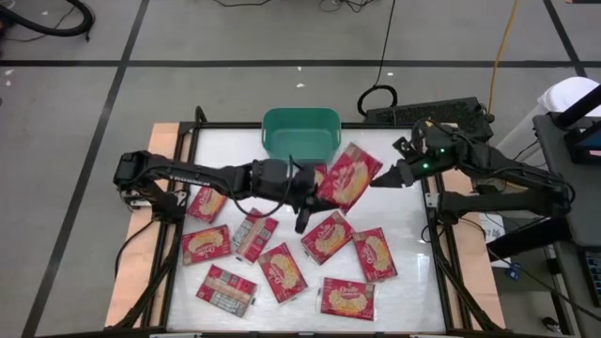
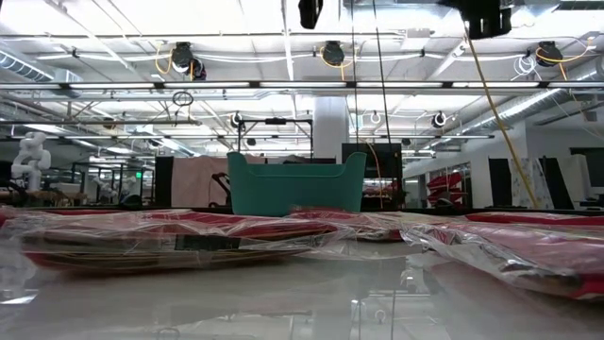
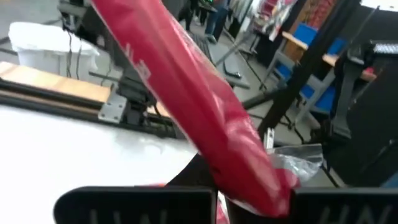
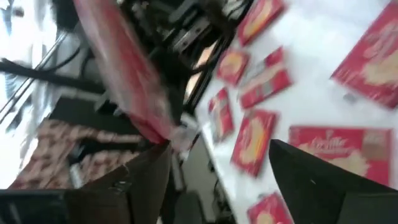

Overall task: Sort popcorn bags into baskets
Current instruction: Put the popcorn bag into the green bin

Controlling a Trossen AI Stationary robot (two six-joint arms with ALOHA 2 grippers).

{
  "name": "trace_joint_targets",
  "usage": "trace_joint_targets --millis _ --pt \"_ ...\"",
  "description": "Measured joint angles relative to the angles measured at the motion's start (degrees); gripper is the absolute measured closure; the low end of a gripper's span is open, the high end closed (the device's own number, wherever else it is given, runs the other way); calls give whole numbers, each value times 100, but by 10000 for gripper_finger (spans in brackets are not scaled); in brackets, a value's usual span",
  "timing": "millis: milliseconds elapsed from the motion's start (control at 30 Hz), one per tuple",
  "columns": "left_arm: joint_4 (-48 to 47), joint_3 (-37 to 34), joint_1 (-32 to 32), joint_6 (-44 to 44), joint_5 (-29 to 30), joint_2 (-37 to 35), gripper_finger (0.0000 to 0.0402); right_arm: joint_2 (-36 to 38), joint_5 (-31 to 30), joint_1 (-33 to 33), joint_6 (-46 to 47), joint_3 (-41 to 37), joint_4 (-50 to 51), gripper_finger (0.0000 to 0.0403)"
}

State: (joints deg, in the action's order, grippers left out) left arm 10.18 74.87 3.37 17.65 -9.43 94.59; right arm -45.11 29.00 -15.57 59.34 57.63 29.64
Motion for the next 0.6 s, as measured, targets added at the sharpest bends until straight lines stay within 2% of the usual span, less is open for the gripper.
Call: trace_joint_targets --millis 100,200,433,600 --pt "-203 -4 74 64 -4 13 398 28 487 -91 -136 7 -49 131" --pt "-278 -4 126 220 12 13 397 49 583 -152 -185 7 -96 131" --pt "-232 -4 169 240 42 13 398 -81 -37 -178 -777 7 -158 131" --pt "-224 -4 273 100 7 13 399 -457 -18 -177 -884 -2 -174 131"
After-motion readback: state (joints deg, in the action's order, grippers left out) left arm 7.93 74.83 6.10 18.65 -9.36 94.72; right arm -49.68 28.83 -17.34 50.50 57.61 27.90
